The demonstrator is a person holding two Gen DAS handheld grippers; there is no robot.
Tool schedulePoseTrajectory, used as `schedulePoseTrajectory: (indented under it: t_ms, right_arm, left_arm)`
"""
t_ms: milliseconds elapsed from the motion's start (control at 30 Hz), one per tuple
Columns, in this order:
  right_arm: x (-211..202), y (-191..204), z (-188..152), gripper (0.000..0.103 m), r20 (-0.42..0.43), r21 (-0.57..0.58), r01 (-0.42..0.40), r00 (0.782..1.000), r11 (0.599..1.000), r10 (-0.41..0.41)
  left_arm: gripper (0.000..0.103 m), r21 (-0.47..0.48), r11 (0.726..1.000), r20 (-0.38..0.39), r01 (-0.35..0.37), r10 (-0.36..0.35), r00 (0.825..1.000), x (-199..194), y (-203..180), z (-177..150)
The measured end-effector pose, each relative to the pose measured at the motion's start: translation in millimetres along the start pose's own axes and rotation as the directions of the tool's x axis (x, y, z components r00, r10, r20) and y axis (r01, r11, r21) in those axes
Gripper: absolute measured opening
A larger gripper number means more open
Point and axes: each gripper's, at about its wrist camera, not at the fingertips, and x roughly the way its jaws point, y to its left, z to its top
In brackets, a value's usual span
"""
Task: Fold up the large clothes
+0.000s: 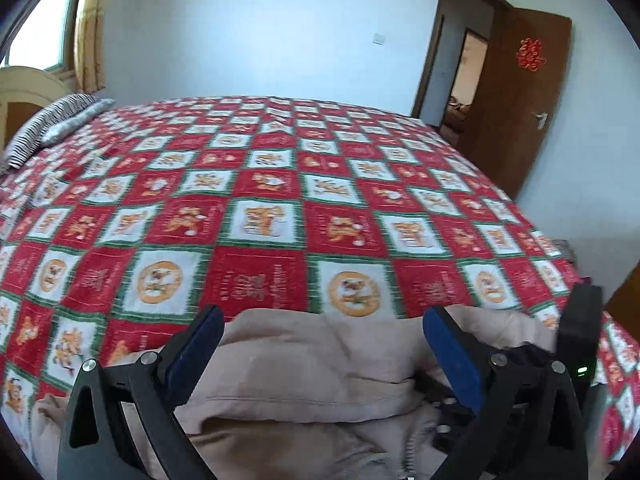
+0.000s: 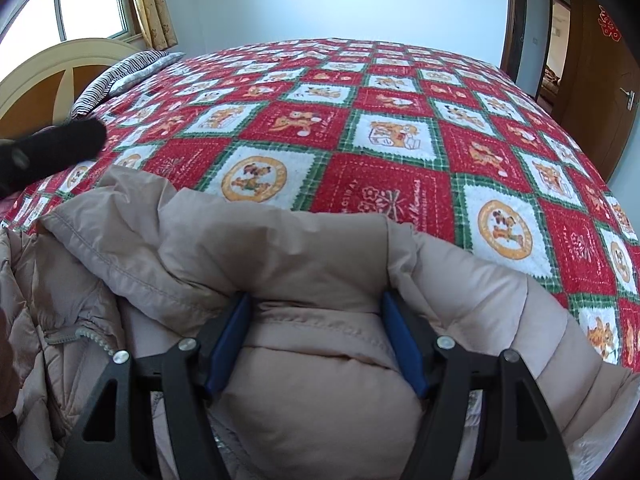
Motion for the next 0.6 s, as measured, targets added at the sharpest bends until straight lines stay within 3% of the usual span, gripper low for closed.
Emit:
schedulePoseTrajectory:
  t_ms: [100, 200, 233, 300, 600]
  right_arm:
    - [-0.6, -0.9, -0.5, 0.071, 0.005, 0.004, -0.005, 1.0, 1.0, 0.005]
    - [-1.3, -1.0, -1.2, 0.071, 0.009, 0.006, -0.005, 1.0, 1.0, 0.005]
    - [-1.4, -1.3, -1.2, 0.071, 0.011, 0.008, -0.007, 1.0, 1.0, 0.007]
    - [-1.3, -1.5, -0.9, 0.071, 0.012, 0.009, -0.011, 1.0, 1.0, 0.01]
    - [1.9, 3.6, 0.1, 0.071, -0.001, -0.013, 0.019, 1.0, 1.0, -0.019]
  left_arm:
    - [0.1, 0.024, 1.0, -0.089, 0.016, -0.014, 0.996, 22.5, -8.4, -1.1]
    - [0.1, 0.032, 0.996, -0.185, -0.078, 0.082, 0.979, 55.4, -0.3, -13.1]
    - [0.1, 0.021, 0.996, -0.198, -0.081, 0.084, 0.977, 60.5, 4.0, -18.4]
    - [0.1, 0.018, 0.997, -0.186, -0.07, 0.072, 0.98, 63.0, 6.8, -23.0]
    - [0.101, 0.098, 0.986, -0.152, -0.137, 0.15, 0.977, 71.5, -2.0, -36.4]
